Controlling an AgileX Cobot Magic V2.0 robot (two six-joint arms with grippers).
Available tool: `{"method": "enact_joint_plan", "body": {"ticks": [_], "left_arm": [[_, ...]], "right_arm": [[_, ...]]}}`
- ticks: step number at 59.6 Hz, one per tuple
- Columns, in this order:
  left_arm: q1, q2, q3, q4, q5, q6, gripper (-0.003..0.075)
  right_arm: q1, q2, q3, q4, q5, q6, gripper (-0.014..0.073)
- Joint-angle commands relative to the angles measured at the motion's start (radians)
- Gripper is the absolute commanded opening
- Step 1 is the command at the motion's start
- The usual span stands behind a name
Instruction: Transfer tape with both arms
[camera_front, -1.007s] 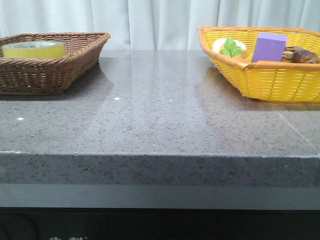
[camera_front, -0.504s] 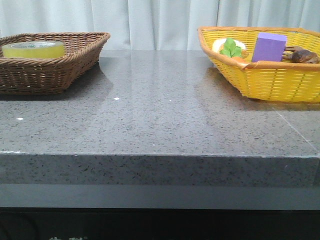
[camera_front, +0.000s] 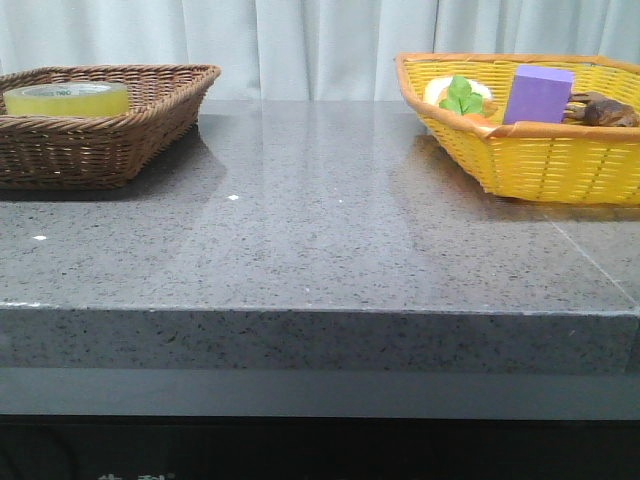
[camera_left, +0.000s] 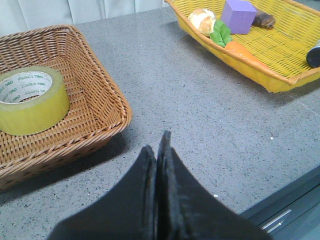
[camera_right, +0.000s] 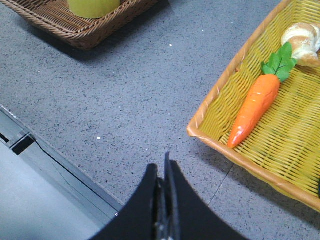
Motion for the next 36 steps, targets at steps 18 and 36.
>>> {"method": "enact_joint_plan", "body": {"ticks": [18, 36], "left_arm": [[-0.003, -0.017, -0.009, -0.012, -0.097, -0.011, -0.002], [0.25, -0.258, 0.194, -0.011, -0.2, -0.011, -0.002]], "right_arm": [[-0.004, -0.004, -0.023, 0.001, -0.069, -0.006, -0.0067], [-0.004, -0.004, -0.023, 0.001, -0.069, -0.006, -0.0067]]}}
